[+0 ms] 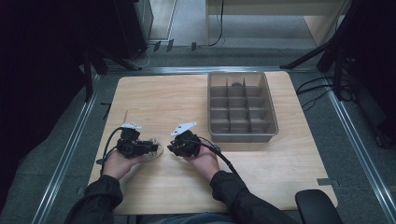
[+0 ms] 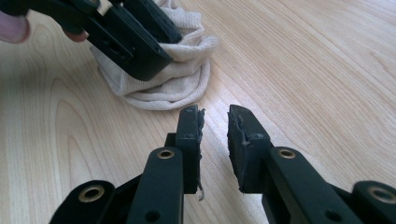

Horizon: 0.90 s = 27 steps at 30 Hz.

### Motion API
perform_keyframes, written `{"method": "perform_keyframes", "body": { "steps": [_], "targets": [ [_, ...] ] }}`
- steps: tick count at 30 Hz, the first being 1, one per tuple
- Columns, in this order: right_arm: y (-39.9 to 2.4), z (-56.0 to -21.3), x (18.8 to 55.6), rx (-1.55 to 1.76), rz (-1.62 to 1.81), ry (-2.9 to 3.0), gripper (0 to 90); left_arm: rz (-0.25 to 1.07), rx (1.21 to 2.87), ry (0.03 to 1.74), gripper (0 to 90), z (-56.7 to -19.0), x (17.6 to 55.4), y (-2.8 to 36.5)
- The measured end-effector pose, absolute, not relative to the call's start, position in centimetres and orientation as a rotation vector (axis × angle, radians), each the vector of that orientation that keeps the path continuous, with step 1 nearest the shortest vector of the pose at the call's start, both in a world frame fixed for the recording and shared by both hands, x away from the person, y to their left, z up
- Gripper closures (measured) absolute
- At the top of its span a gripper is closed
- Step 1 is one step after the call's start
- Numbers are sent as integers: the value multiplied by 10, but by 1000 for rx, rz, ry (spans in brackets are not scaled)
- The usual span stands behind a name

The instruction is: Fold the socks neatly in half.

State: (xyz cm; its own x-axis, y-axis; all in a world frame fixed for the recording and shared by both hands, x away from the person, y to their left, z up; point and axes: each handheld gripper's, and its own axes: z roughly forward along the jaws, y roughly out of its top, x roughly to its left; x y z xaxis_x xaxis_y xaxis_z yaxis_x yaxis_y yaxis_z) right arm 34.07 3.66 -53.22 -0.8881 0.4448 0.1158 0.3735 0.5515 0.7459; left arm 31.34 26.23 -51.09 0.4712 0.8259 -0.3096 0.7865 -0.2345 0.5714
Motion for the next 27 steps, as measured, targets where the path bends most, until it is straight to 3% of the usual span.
{"method": "perform_keyframes", "body": {
  "steps": [8,27],
  "targets": [
    [40,-527,343,719,1259,2714,739,103,2005,1326,538,-497,308,266],
    [64,-507,344,683,1235,2768,804,118,1981,1442,721,-502,287,305]
  ]
}}
